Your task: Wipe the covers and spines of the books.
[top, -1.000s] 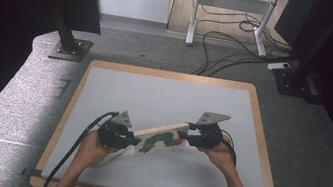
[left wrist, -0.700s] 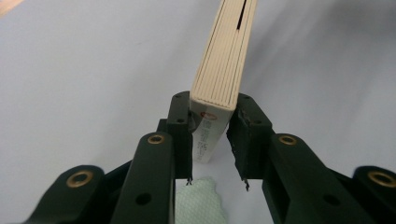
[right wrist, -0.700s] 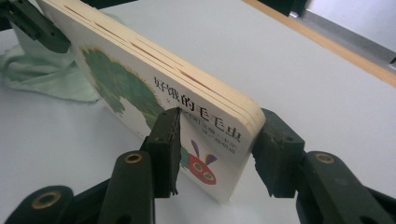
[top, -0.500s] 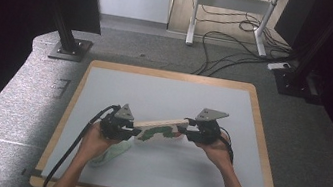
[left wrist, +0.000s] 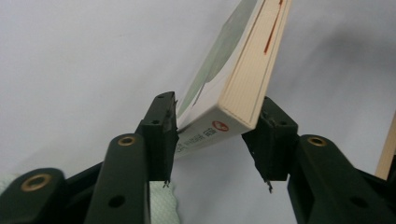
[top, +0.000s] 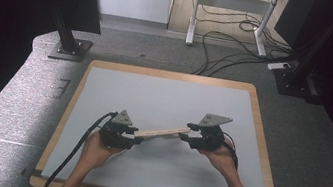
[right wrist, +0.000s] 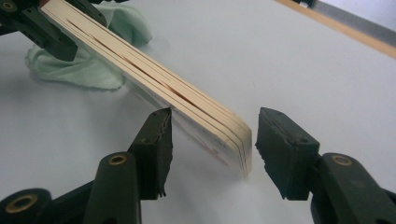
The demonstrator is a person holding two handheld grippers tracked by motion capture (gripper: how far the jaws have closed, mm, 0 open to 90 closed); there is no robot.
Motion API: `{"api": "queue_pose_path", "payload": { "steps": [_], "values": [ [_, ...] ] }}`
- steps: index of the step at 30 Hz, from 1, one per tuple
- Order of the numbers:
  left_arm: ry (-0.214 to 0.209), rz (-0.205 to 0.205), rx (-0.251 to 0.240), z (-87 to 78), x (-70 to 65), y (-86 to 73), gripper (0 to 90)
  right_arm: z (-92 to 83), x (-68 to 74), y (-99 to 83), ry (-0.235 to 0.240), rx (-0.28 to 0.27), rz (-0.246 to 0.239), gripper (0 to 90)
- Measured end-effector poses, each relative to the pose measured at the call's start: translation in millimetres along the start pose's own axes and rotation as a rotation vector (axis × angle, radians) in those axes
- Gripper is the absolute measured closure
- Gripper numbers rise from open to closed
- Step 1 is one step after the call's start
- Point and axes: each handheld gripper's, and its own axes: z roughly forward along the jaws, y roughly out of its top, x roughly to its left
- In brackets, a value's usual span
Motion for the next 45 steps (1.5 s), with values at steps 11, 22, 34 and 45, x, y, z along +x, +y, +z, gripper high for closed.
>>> {"api": "queue_pose_path", "payload": {
  "steps": [11,22,34,45],
  "values": [
    [0.026,-0.038,-0.002,2.7,-20.7,-18.6,48.3,-6.6,10.6,-17.8,0.000,0.045,0.058,36.6],
    [0.068,-0.078,-0.002,8.2,-39.7,-37.0,44.4,-9.0,21.7,-37.7,0.003,0.056,0.100,35.9],
    [0.064,-0.113,0.010,17.5,-50.6,-56.2,43.7,-8.2,34.4,-60.4,-0.006,0.051,0.117,36.1],
    [0.089,-0.090,0.047,29.7,-61.4,-69.4,43.1,-7.5,42.2,-78.7,-0.004,0.061,0.091,36.5]
  ]
}}
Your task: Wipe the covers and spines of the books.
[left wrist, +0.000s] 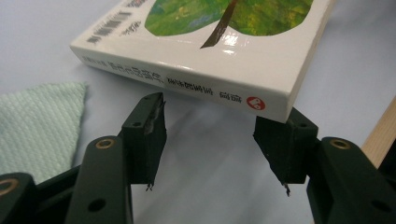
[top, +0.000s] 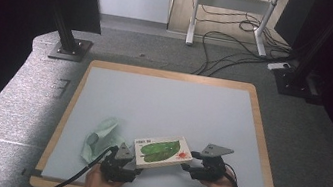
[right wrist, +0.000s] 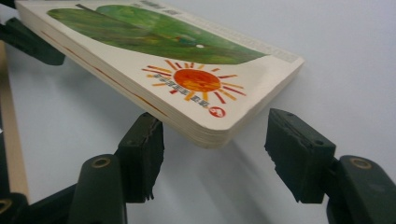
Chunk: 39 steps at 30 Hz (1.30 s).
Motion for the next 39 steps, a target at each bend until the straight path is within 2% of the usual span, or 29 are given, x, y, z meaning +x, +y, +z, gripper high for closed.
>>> {"api": "queue_pose_path", "payload": {
  "steps": [6,9,13,22,33,39],
  "values": [
    [-0.005,0.002,-0.003,5.8,-1.2,-7.5,42.9,4.5,2.2,-7.7,0.015,0.013,-0.007,35.5],
    [-0.003,0.013,-0.012,6.2,-2.5,-9.2,41.7,5.9,2.9,-10.4,0.015,0.012,-0.007,35.4],
    [-0.005,0.037,-0.013,7.4,-5.0,-10.4,36.0,9.4,5.4,-14.1,0.006,0.043,-0.042,34.5],
    [0.009,0.064,-0.013,6.8,-6.9,-12.6,35.2,9.4,6.4,-16.7,0.026,0.054,-0.059,32.2],
    [-0.007,0.071,-0.020,4.2,-2.9,-13.7,44.8,8.7,6.7,-17.1,-0.014,0.050,-0.054,42.6],
    [-0.015,0.061,-0.026,6.7,3.4,-10.0,45.1,11.8,0.4,-14.0,-0.017,0.047,-0.043,44.2]
  ]
}}
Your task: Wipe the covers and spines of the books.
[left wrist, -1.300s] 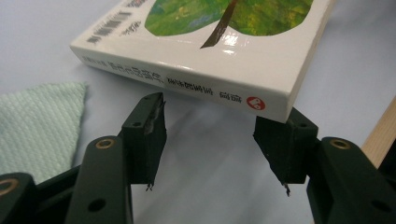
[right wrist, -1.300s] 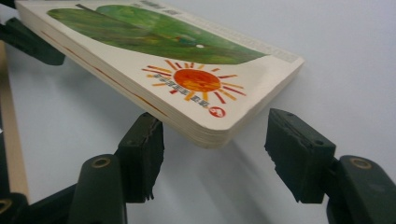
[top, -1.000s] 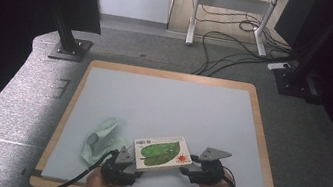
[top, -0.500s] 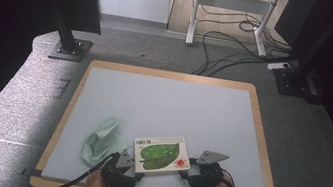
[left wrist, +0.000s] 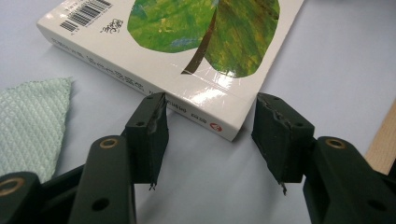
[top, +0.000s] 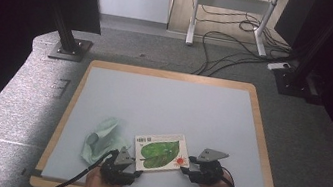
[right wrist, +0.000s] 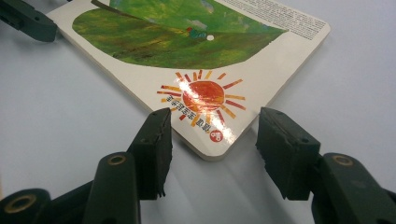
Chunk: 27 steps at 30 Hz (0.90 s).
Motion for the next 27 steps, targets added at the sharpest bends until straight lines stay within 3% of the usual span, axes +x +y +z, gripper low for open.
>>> {"api": "queue_pose_path", "payload": {
  "steps": [4,9,17,22,24,27],
  "values": [
    [0.019,-0.005,0.005,-10.1,5.7,1.6,36.2,0.1,-0.4,0.3,-0.001,0.002,-0.003,42.3],
    [0.002,-0.038,-0.036,-35.3,21.6,8.7,31.4,0.1,0.0,1.4,0.003,0.011,0.000,37.8],
    [0.010,-0.041,-0.090,-68.3,44.1,31.0,25.3,-6.8,-2.5,6.6,0.012,-0.001,0.010,35.9],
    [0.064,-0.048,-0.116,-85.9,61.4,43.2,21.6,-11.0,-3.7,9.6,0.008,-0.003,0.011,35.0],
    [0.104,-0.054,-0.099,-87.1,72.9,44.4,20.6,-11.2,-4.7,9.7,0.010,-0.004,0.013,34.7],
    [0.107,-0.089,-0.080,-81.8,88.7,38.7,20.7,-11.0,-6.2,9.0,0.012,-0.005,0.022,34.4]
  ]
}}
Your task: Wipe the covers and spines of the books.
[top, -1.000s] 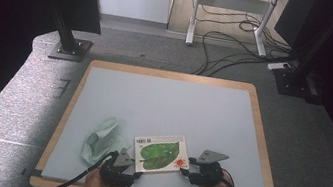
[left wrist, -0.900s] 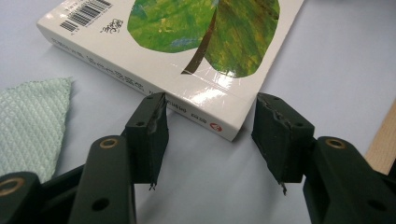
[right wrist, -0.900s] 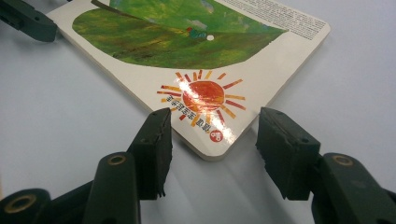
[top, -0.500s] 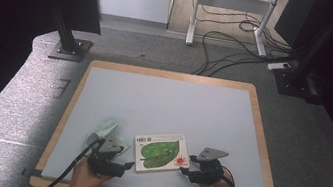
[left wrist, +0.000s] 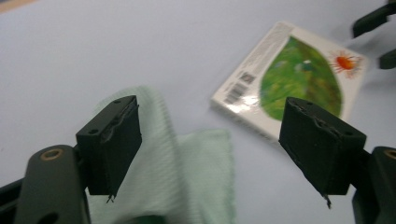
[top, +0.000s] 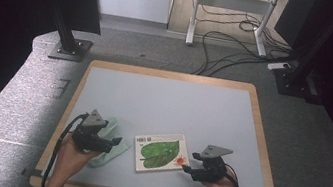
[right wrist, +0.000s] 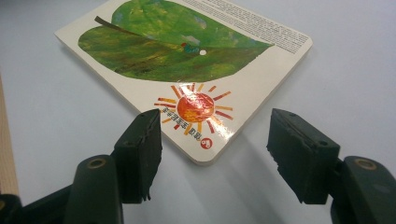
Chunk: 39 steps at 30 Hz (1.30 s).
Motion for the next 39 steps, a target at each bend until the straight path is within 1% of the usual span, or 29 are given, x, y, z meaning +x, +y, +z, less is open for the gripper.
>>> {"api": "queue_pose_path", "payload": {
  "steps": [2,4,7,9,13,14,15,17,18,19,21,22,23,24,25,26,29,31,35,37,39],
  "values": [
    [-0.003,-0.035,0.016,7.6,10.8,-8.0,20.9,0.1,-0.8,-0.7,0.001,0.000,0.003,34.2],
    [-0.007,-0.068,0.027,15.8,21.1,-19.3,21.1,0.2,-1.6,-1.6,0.002,0.004,0.005,34.1],
    [0.004,-0.095,0.035,24.2,29.6,-32.1,21.6,0.2,-2.5,-2.7,0.001,0.009,0.009,33.8],
    [0.019,-0.100,0.050,28.9,32.9,-38.7,21.7,0.4,-3.1,-3.1,0.003,0.011,0.011,33.6],
    [0.076,-0.077,0.093,38.5,34.3,-48.1,24.5,2.2,-2.8,-3.4,0.006,0.016,0.012,33.5],
    [0.094,-0.064,0.105,40.6,34.5,-50.4,27.2,2.8,-2.5,-3.4,0.009,0.017,0.010,33.5],
    [0.103,-0.053,0.118,43.1,34.2,-53.3,29.8,3.3,-2.2,-3.4,0.010,0.019,0.009,33.5],
    [0.115,-0.039,0.132,46.4,33.1,-57.6,37.8,4.1,-1.9,-3.6,0.012,0.022,0.009,33.5],
    [0.115,-0.029,0.128,47.1,32.6,-59.1,43.3,4.3,-1.9,-3.6,0.012,0.025,0.007,33.5],
    [0.097,-0.028,0.110,46.5,31.9,-60.9,46.3,4.4,-2.1,-3.7,0.011,0.025,0.005,33.5],
    [0.097,-0.013,0.097,45.9,30.0,-62.0,62.3,4.0,-2.5,-3.5,0.008,0.023,0.006,33.5],
    [0.102,-0.002,0.099,46.0,28.7,-61.5,71.9,3.6,-2.4,-3.1,0.009,0.024,0.011,33.5],
    [0.111,0.004,0.105,46.4,27.6,-60.4,77.9,3.2,-2.6,-2.9,0.008,0.022,0.009,33.5],
    [0.108,0.004,0.111,46.6,27.3,-59.0,82.1,2.9,-2.7,-2.7,0.007,0.020,0.007,33.5],
    [0.109,0.007,0.111,46.6,26.3,-57.1,83.6,2.6,-2.8,-2.5,0.008,0.018,0.007,33.6],
    [0.102,0.010,0.104,45.7,25.3,-54.4,84.1,2.2,-3.0,-2.3,0.009,0.018,0.006,33.6],
    [0.049,0.008,0.049,40.0,19.2,-40.4,84.5,1.3,-3.5,-2.1,0.004,0.018,0.005,33.6],
    [0.044,0.031,0.022,36.8,11.3,-27.1,84.5,0.3,-4.1,-1.9,0.000,0.015,0.007,33.7],
    [-0.001,0.071,-0.033,30.6,-3.5,2.2,84.4,-2.0,-4.7,-1.4,-0.005,0.008,0.006,33.7],
    [-0.016,0.092,-0.059,29.3,-11.8,17.0,84.4,-3.1,-4.8,-1.2,-0.005,0.007,0.008,33.7],
    [-0.031,0.104,-0.074,30.1,-18.0,26.5,84.4,-4.0,-5.4,-0.7,-0.006,0.005,0.007,33.7]
  ]
}}
